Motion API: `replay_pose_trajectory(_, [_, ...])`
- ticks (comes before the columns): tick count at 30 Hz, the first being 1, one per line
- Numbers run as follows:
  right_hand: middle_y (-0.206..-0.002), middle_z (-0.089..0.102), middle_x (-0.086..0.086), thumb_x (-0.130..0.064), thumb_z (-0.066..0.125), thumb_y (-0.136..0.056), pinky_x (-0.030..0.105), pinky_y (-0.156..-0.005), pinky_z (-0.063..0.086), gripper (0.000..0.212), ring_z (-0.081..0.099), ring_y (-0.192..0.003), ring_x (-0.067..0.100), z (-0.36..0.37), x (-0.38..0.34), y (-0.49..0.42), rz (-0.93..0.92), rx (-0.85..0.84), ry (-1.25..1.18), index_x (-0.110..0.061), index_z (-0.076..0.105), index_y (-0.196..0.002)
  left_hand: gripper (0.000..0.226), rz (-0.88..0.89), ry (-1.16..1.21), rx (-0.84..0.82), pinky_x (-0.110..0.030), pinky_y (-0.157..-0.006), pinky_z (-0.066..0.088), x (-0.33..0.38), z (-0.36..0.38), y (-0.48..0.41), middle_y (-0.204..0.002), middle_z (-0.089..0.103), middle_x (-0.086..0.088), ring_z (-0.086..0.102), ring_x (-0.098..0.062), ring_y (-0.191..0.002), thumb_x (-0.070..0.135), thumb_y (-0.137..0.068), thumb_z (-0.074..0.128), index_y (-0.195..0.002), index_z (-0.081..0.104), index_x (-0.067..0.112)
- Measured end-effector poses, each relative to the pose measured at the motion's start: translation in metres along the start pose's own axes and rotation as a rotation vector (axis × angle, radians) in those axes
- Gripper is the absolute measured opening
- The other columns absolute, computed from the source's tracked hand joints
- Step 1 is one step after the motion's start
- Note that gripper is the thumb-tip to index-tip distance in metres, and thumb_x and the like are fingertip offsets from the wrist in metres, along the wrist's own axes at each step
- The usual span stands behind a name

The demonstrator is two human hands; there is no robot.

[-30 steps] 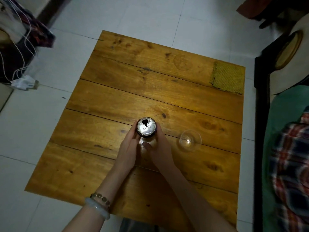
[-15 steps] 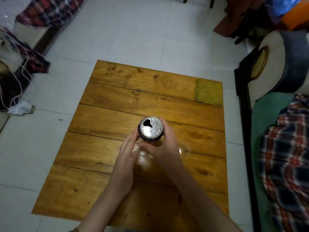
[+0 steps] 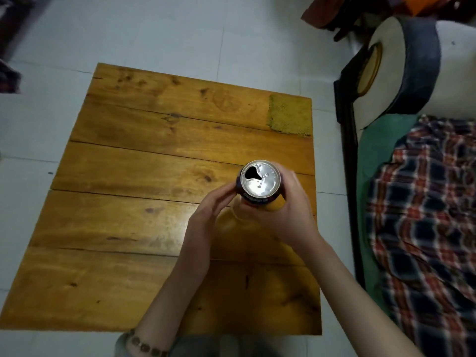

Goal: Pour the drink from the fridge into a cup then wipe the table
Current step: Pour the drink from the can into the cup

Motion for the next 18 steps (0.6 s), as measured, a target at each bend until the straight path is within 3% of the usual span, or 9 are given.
replay_pose_trajectory(3, [-0.12, 0.055, -0.014, -0.035, 0.083, -0.062, 0.034, -0.095, 0.047, 0.071, 0.05, -0.115, 0.003, -0.013, 0.022, 0.005, 0.011, -0.022, -0.002, -0.035, 0.046, -0.122, 0.063, 0.0, 0.002, -0.022, -0.037, -0.109, 0.036, -0.013, 0.021, -0.001, -0.133, 0.054, -0.008, 0.048, -0.02, -0.128, 0.056, -0.081, 0.052, -0.128, 0.049, 0.013])
replay_pose_trajectory(5, [-0.119, 0.056, -0.017, -0.032, 0.083, -0.063, 0.038, -0.096, 0.047, 0.069, 0.051, -0.115, 0.005, -0.019, 0.037, 0.007, 0.021, -0.042, 0.012, -0.036, 0.045, -0.121, 0.063, 0.009, -0.005, -0.021, -0.037, -0.108, 0.037, -0.028, 0.033, 0.0, -0.134, 0.054, -0.008, 0.047, -0.02, -0.129, 0.052, -0.082, 0.053, -0.131, 0.046, 0.013])
replay_pose_trajectory(9, [-0.122, 0.057, -0.012, -0.032, 0.084, -0.065, 0.038, -0.095, 0.047, 0.069, 0.052, -0.115, 0.007, -0.025, 0.068, 0.01, 0.033, -0.08, 0.057, -0.028, 0.048, -0.124, 0.059, -0.087, 0.129, 0.082, -0.032, -0.107, 0.037, -0.056, 0.053, 0.005, -0.132, 0.054, -0.008, 0.048, -0.02, -0.128, 0.038, -0.081, 0.042, -0.133, 0.043, 0.009])
replay_pose_trajectory(12, [-0.124, 0.055, -0.007, -0.035, 0.084, -0.066, 0.039, -0.096, 0.047, 0.072, 0.051, -0.116, 0.009, -0.029, 0.083, 0.011, 0.045, -0.157, 0.111, -0.027, 0.046, -0.127, 0.039, -0.221, 0.262, 0.209, -0.031, -0.108, 0.037, -0.074, 0.066, 0.011, -0.124, 0.06, -0.002, 0.048, -0.02, -0.127, 0.023, -0.093, 0.03, -0.121, 0.055, 0.013])
replay_pose_trajectory(15, [-0.124, 0.054, -0.008, -0.037, 0.084, -0.064, 0.038, -0.097, 0.047, 0.074, 0.05, -0.115, 0.01, -0.033, 0.092, 0.011, 0.022, -0.229, 0.154, -0.026, 0.046, -0.127, 0.042, -0.321, 0.405, 0.271, -0.017, -0.09, 0.048, -0.092, 0.075, 0.013, -0.114, 0.065, 0.003, 0.055, -0.015, -0.118, 0.018, -0.095, 0.022, -0.116, 0.059, 0.014])
replay_pose_trajectory(18, [-0.123, 0.052, -0.007, -0.04, 0.083, -0.063, 0.035, -0.097, 0.047, 0.076, 0.048, -0.114, 0.009, -0.035, 0.1, 0.009, -0.002, -0.298, 0.233, -0.024, 0.046, -0.128, 0.043, -0.362, 0.464, 0.328, -0.023, -0.096, 0.044, -0.108, 0.081, 0.015, -0.116, 0.065, 0.0, 0.054, -0.018, -0.119, 0.02, -0.095, 0.023, -0.113, 0.061, 0.014])
Point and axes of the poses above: each hand's wrist, its own y-axis away from the middle knuckle, its own z-axis out of the palm, x = y × z, the point moved 1 cm from there along -y, towards the middle knuckle
